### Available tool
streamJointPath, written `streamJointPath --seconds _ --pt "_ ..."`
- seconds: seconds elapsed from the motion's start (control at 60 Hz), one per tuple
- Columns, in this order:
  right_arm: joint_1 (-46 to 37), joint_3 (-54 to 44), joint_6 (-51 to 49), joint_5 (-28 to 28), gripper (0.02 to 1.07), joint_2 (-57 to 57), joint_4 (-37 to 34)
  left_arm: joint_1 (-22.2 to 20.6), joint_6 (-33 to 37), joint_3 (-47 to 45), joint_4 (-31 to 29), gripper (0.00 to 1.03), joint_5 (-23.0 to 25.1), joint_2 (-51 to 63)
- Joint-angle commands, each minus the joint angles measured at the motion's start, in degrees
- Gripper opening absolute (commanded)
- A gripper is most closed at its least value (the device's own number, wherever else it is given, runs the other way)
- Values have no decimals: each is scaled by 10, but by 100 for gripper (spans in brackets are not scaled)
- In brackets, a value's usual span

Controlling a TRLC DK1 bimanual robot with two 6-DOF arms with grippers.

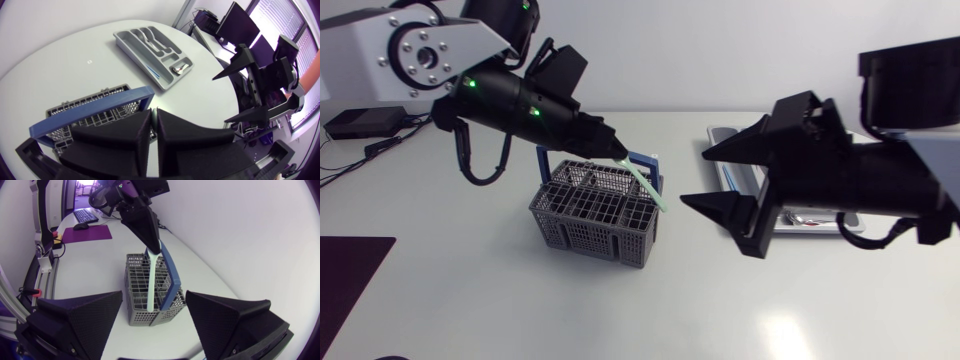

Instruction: Unload the cutlery basket into the drawer organizer.

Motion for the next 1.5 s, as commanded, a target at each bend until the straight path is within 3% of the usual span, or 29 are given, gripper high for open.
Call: streamJointPath --seconds 0.0,0.267,0.633,1.067,1.25,1.383,1.483 --pt "22 8 41 14 87 42 20 2 -25 33 5 3 24 26" --pt "39 24 58 47 64 98 73 7 -35 67 -21 3 57 52" --pt "56 70 57 73 55 155 89 18 -30 74 -37 3 77 53" --pt "63 78 44 73 16 170 90 19 -28 78 -41 3 81 58" --pt "70 83 34 71 9 174 77 19 -27 81 -45 4 85 56" --pt "74 82 33 68 8 173 73 23 -29 82 -46 9 95 53" --pt "80 79 33 68 8 169 66 25 -32 82 -46 24 109 49"
